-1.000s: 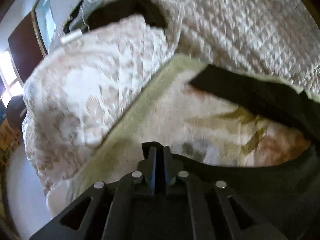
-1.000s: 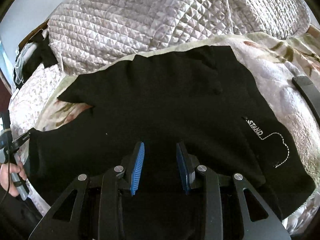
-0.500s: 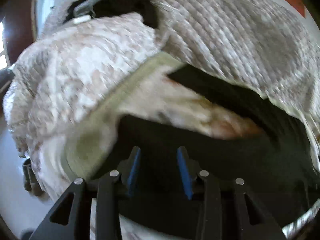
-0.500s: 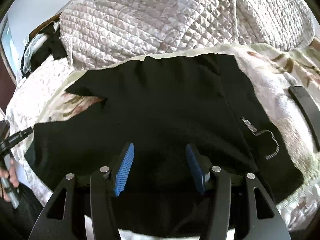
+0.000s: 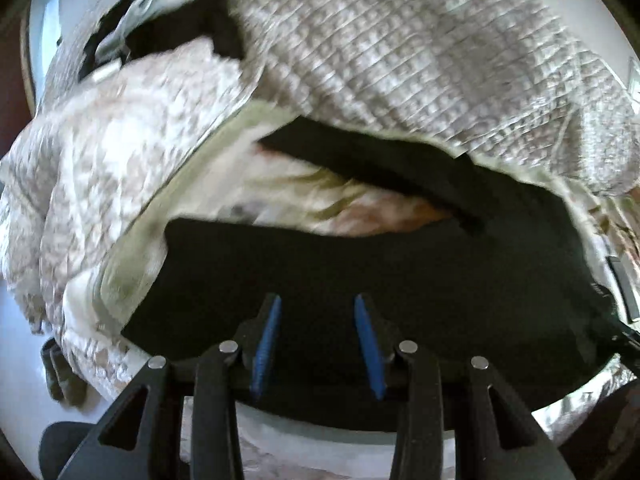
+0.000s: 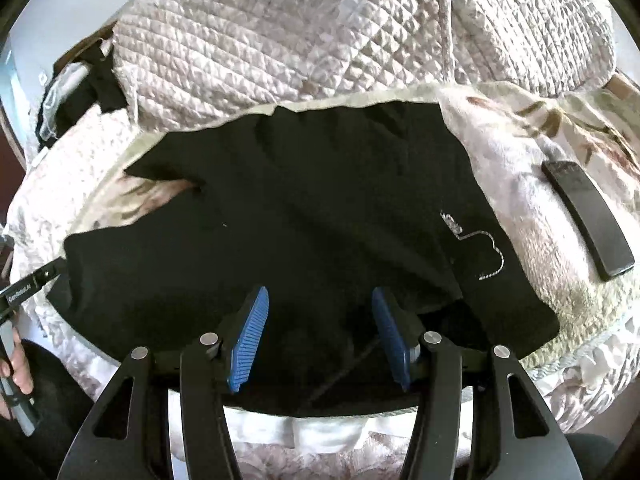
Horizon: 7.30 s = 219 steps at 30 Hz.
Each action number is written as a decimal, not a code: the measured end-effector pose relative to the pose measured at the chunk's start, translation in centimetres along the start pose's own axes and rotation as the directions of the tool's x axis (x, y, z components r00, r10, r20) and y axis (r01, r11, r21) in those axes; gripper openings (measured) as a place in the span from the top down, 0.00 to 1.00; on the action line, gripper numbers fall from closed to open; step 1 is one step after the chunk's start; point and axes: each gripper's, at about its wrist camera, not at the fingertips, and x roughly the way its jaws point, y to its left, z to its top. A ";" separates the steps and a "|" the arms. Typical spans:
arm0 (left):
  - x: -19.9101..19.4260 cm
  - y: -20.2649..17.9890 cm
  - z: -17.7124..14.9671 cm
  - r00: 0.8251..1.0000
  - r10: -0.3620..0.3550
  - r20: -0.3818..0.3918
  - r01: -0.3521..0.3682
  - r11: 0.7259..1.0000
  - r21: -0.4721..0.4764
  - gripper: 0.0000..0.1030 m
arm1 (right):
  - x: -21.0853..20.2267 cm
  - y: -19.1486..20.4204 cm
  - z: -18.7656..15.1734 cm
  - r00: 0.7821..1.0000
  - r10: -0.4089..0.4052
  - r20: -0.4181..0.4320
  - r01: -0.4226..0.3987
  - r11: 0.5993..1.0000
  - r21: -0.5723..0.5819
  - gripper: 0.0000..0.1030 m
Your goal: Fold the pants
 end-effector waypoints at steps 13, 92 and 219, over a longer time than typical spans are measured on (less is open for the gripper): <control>-2.7 -4.4 2.5 0.995 -0.077 0.069 0.072 0.995 0.071 0.51 | -1.6 1.3 1.6 0.998 0.044 0.035 -0.041 0.996 -0.078 0.47; 5.6 0.0 1.3 0.963 -0.265 -0.040 0.268 0.961 0.068 0.96 | 4.7 -0.1 0.0 0.968 0.167 -0.185 -0.200 0.964 -0.177 0.92; 10.9 11.7 3.4 0.975 0.219 -0.049 -0.224 0.956 -0.191 0.83 | 6.9 -8.2 3.7 0.978 -0.204 0.053 0.184 0.950 0.254 0.70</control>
